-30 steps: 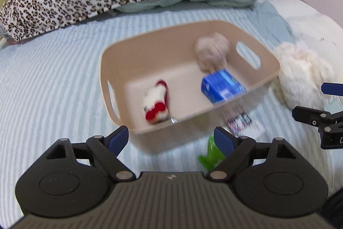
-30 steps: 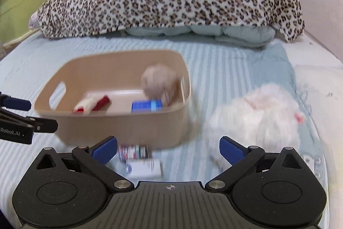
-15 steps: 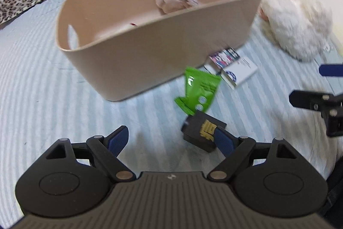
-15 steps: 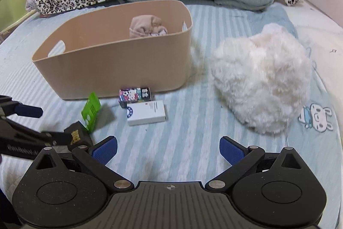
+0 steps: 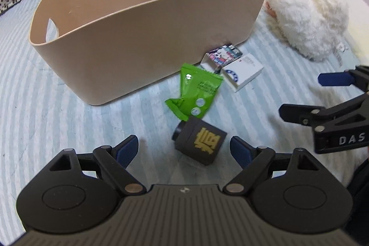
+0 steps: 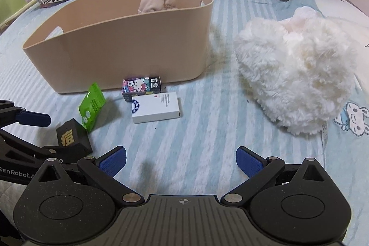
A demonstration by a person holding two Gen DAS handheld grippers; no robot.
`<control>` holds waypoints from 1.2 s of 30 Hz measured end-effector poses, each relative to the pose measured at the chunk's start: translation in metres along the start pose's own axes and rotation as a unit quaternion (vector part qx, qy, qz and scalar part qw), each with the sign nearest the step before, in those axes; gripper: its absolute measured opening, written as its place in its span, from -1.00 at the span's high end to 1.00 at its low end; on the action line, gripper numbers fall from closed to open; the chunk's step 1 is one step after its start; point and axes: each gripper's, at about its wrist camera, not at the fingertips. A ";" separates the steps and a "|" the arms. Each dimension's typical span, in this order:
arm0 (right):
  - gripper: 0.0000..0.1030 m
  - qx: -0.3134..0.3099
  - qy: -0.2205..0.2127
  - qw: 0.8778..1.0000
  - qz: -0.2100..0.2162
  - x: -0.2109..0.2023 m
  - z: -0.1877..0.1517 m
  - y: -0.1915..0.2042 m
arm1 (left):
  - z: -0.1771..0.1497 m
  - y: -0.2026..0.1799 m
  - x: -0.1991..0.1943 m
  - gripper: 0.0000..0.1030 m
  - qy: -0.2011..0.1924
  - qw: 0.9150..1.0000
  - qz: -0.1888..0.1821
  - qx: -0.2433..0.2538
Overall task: Organize objects
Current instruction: 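Grasp the black cup with the left gripper while the right grasps the white box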
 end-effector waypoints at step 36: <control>-0.07 -0.052 -0.033 0.998 0.002 0.046 0.033 0.036 | 0.006 0.027 0.002 0.11 -0.027 0.999 -0.030 -0.023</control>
Point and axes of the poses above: each gripper's, at about its wrist camera, not at the fingertips, and x roughly the way its jaws point, y to its left, z to its top, and after that the axes turned 5 degrees about y, right-handed
